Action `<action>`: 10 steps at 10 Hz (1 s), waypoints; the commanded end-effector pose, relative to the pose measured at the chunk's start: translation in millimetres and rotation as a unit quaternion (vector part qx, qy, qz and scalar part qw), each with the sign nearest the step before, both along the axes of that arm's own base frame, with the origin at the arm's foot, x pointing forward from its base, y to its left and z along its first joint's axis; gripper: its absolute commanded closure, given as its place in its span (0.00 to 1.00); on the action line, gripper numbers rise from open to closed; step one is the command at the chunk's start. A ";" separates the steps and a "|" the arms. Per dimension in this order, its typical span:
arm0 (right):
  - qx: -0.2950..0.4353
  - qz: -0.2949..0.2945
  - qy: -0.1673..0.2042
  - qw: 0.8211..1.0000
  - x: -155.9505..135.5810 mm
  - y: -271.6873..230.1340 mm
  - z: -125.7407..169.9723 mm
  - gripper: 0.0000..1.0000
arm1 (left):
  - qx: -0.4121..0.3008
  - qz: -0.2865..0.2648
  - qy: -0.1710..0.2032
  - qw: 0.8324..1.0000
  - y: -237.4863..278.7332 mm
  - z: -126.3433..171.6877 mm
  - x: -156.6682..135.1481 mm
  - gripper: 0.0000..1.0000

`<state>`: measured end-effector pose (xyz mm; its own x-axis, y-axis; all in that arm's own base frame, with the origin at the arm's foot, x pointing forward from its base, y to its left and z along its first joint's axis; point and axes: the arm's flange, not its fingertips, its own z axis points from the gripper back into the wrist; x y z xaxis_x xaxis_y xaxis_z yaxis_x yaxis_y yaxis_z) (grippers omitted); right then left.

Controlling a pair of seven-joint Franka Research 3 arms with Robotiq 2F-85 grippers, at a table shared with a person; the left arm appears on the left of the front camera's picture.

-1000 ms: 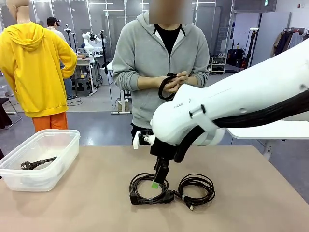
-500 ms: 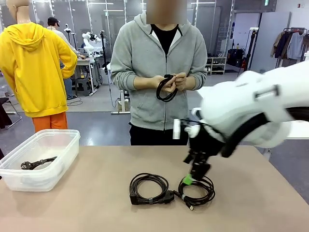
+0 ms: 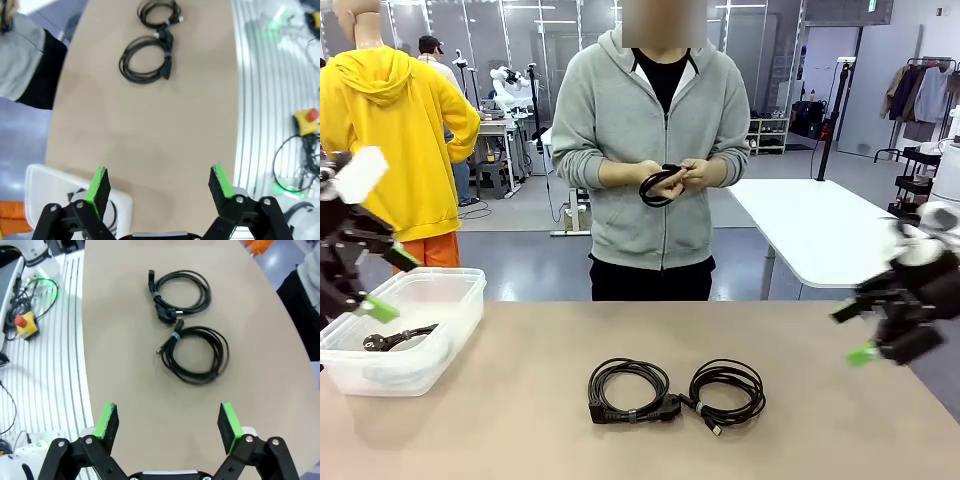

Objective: Organize and store the cables.
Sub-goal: Place the Power Cable into the Organizing box.

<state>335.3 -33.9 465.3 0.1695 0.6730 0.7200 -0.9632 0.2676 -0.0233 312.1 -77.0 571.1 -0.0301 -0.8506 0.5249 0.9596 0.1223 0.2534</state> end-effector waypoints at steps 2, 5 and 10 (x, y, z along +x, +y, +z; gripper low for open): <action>0.065 0.003 -0.008 0.998 -43.0 -112.0 -17.5 0.00 | 0.041 0.003 -0.018 0.999 -74.3 -11.1 26.9 0.00; 0.140 0.013 -0.011 0.990 -58.9 -196.1 -52.2 0.00 | 0.081 -0.013 -0.032 0.996 -147.4 -34.1 41.5 0.00; 0.156 -0.004 -0.009 0.988 -80.5 -211.2 -66.5 0.00 | 0.100 -0.014 -0.055 0.993 -227.8 -61.2 58.7 0.00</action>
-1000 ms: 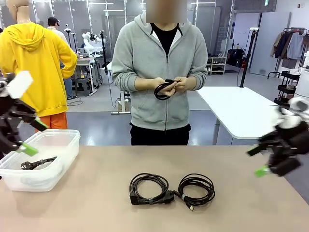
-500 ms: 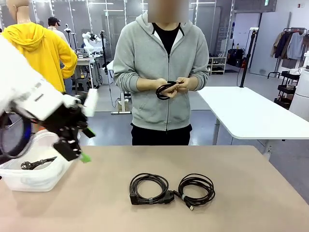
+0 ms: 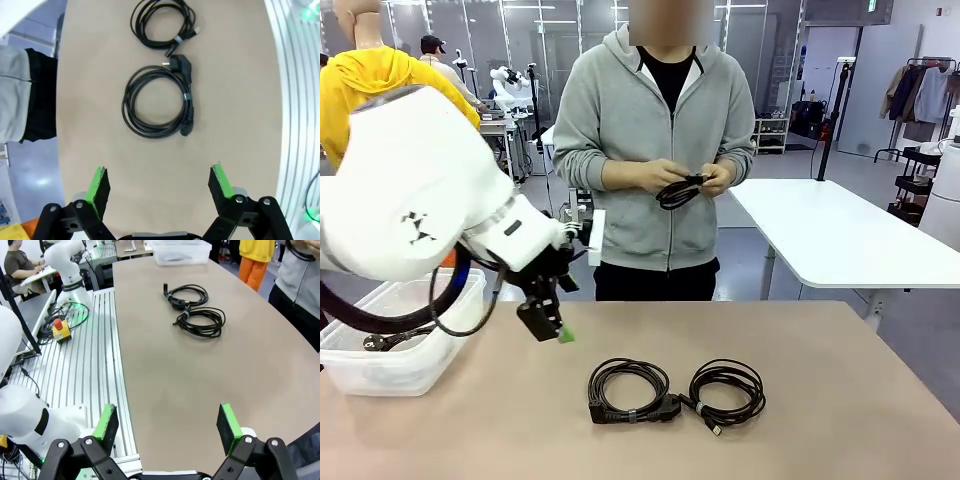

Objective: Organize and store the cables.
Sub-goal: Place the Power Cable into the Organizing box.

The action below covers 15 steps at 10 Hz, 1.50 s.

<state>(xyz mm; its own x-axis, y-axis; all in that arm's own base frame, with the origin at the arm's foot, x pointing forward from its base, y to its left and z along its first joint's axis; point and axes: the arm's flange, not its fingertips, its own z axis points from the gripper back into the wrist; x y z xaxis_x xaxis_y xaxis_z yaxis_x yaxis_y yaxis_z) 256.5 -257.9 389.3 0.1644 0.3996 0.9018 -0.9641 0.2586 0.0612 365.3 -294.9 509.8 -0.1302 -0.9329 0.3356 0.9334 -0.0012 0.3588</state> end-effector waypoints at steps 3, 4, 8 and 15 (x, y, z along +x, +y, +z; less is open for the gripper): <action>-0.010 -0.006 -0.006 1.000 -1.7 12.8 9.6 0.00 | 0.015 0.063 -0.008 0.998 -47.3 -39.2 8.6 0.00; -0.010 -0.006 -0.006 1.000 -1.7 12.8 9.6 0.00 | 0.026 0.071 -0.008 0.997 -59.7 -50.5 7.3 0.00; -0.010 -0.006 -0.006 1.000 -1.7 12.8 9.6 0.00 | 0.050 0.079 0.029 0.995 -88.8 -94.4 13.2 0.00; -0.010 -0.006 -0.006 1.000 -1.7 12.8 9.6 0.00 | 0.092 0.066 0.142 0.983 -111.2 -140.0 33.3 0.00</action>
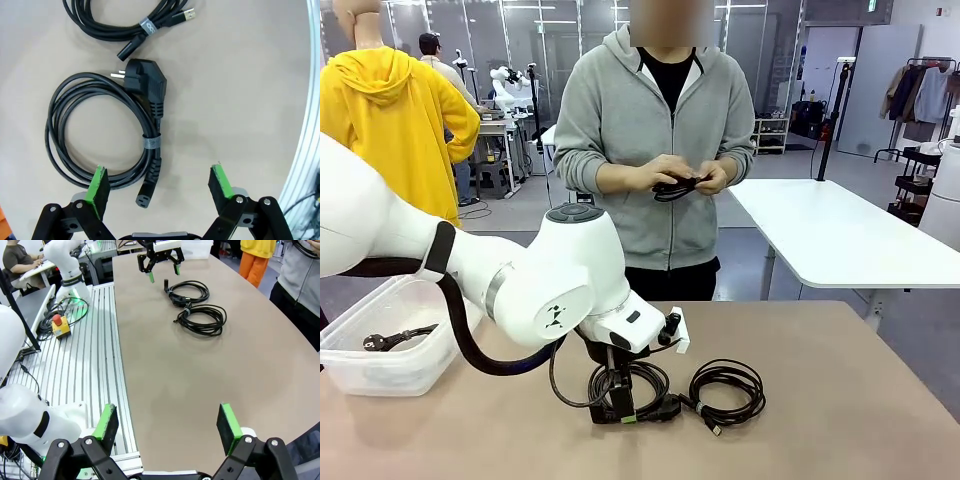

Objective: Organize and store the cables.
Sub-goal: Place the Power Cable into the Organizing box.

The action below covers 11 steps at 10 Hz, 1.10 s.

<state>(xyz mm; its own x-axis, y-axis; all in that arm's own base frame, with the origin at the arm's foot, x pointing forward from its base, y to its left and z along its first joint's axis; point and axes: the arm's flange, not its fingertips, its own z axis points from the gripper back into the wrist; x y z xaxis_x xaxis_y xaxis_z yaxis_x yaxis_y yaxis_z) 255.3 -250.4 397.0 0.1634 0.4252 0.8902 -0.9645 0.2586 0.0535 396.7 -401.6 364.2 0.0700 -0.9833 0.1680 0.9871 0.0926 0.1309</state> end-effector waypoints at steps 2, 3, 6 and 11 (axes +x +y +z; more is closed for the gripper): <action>0.004 -0.007 -0.006 1.000 -0.5 5.3 1.8 0.00 | 0.001 -0.005 0.030 1.000 -5.1 -6.8 0.9 0.00; 0.004 -0.007 -0.006 1.000 -0.5 5.3 1.8 0.00 | -0.004 0.001 0.038 0.999 -3.8 -11.7 4.4 0.00; 0.004 -0.007 -0.006 1.000 -0.5 5.3 1.8 0.00 | -0.009 0.010 0.039 0.999 1.8 -29.9 15.5 0.00; 0.004 -0.007 -0.006 1.000 -0.5 5.3 1.8 0.00 | -0.023 0.010 0.052 0.998 -3.8 -39.0 22.5 0.00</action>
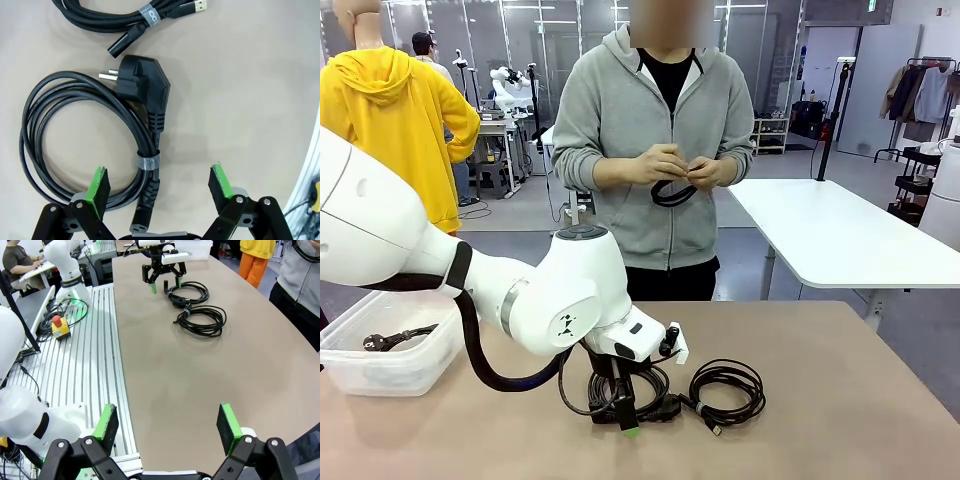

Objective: Organize and store the cables.
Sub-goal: Place the Power Cable into the Organizing box.

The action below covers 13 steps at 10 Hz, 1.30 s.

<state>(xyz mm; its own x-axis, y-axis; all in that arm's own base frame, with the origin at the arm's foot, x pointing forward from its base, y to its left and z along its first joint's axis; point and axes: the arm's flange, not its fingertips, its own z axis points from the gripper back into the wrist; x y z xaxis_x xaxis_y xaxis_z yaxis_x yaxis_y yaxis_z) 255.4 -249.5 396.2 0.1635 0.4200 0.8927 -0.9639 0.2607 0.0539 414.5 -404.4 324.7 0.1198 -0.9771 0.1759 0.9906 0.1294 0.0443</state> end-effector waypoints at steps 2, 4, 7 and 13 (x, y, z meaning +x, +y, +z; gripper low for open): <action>0.001 -0.006 -0.005 1.000 -0.5 4.4 2.6 0.00 | -0.014 0.007 0.026 1.000 0.8 -5.0 4.3 0.00; 0.001 -0.006 -0.005 1.000 -0.5 4.4 2.6 0.00 | -0.028 0.005 0.028 0.999 -0.9 -6.5 6.8 0.05; 0.001 -0.006 -0.005 1.000 -0.5 4.4 2.6 0.00 | -0.019 0.012 0.024 0.999 1.4 -7.8 8.2 0.71; 0.001 -0.006 -0.005 1.000 -0.5 4.4 2.6 0.00 | -0.034 0.014 0.034 0.999 1.7 -9.0 9.1 1.00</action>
